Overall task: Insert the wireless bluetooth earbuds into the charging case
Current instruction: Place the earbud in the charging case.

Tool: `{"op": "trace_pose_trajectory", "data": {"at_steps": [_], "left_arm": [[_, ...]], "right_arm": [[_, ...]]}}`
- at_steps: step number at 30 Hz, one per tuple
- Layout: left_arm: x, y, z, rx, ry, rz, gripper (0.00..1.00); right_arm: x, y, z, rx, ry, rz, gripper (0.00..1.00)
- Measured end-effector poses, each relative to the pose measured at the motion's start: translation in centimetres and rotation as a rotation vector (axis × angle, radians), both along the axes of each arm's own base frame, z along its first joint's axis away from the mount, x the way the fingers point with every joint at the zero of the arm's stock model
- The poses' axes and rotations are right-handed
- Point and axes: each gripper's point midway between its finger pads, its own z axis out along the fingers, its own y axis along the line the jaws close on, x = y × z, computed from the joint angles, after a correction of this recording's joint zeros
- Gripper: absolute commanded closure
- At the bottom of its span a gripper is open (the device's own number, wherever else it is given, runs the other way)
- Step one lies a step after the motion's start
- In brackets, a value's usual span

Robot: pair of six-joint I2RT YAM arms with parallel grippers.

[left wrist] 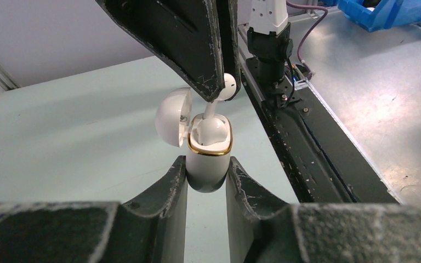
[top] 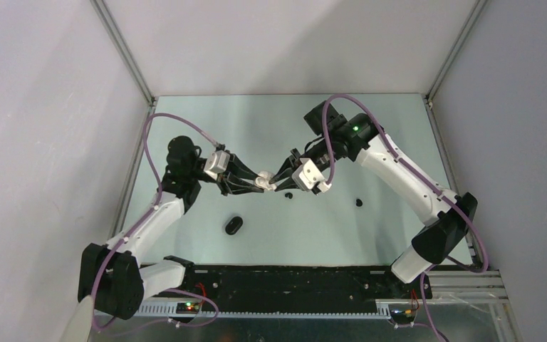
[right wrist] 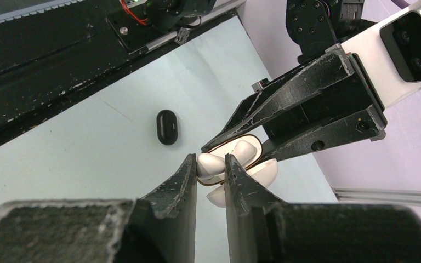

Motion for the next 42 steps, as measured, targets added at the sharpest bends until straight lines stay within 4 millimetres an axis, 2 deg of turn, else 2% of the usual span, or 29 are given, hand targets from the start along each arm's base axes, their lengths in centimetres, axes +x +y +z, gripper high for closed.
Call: {"op": "trace_pose_trajectory", "data": {"at_steps": [10, 21, 33, 42], "left_arm": [[-0.2, -0.1, -0.1, -0.004, -0.019, -0.009, 1.00], [-0.4, -0.2, -0.5, 0.000, -0.006, -0.016, 1.00], [-0.4, -0.3, -0.5, -0.002, -0.013, -0.014, 1.00], [-0.2, -0.2, -0.6, 0.000, -0.006, -0.010, 1.00]], "right_arm": [[-0.1, 0.1, -0.3, -0.060, 0.026, 0.048, 0.94], [-0.2, 0.0, -1.1, -0.107, 0.039, 0.061, 0.89], [0.1, 0.0, -1.3, -0.125, 0.037, 0.052, 0.71], [0.3, 0.0, -1.4, -0.135, 0.031, 0.043, 0.63]]}}
